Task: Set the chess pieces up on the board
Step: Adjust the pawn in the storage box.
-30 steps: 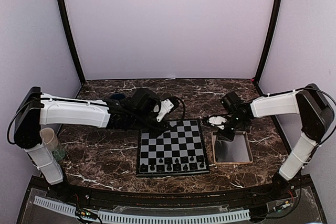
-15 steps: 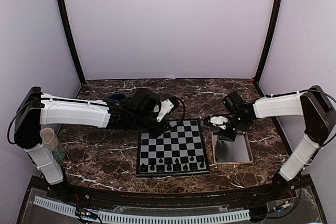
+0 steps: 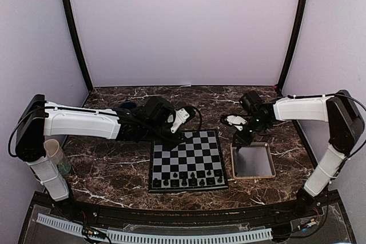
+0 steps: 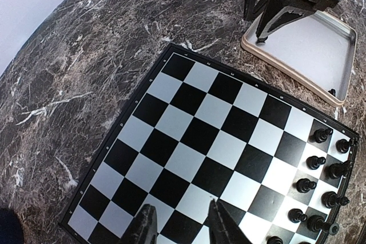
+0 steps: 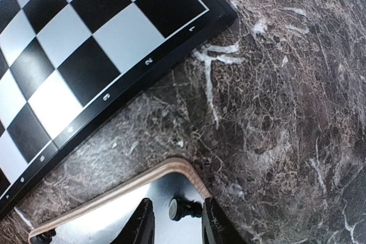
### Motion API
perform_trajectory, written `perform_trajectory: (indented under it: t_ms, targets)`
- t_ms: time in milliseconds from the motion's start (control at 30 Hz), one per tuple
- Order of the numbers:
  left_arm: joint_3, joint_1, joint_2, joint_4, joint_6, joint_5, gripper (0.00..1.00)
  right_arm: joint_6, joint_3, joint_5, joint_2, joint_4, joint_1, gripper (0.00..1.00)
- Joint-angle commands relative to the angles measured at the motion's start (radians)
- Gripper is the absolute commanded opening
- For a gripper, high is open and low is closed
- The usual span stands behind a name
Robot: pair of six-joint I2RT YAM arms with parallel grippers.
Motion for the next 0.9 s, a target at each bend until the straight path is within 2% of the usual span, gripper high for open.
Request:
perform_trajectory:
  t_ms: [0, 133, 633, 867]
  targets:
    - [0.007, -0.009, -0.001, -0.004, -0.006, 0.01, 0.34, 0.09, 0.072, 0.019, 0.097, -0.023, -0.005, 0.3]
    - [0.002, -0.009, -0.006, -0.005, -0.007, -0.003, 0.34, 0.101, 0.092, 0.057, 0.135, -0.029, -0.004, 0.29]
    - [0.011, -0.01, 0.006, -0.009, 0.0, 0.0, 0.34, 0.083, 0.055, 0.196, 0.11, -0.033, -0.004, 0.33]
    - [0.011, -0.01, 0.007, -0.01, 0.002, -0.003, 0.34, 0.062, 0.016, 0.296, 0.047, -0.047, -0.009, 0.37]
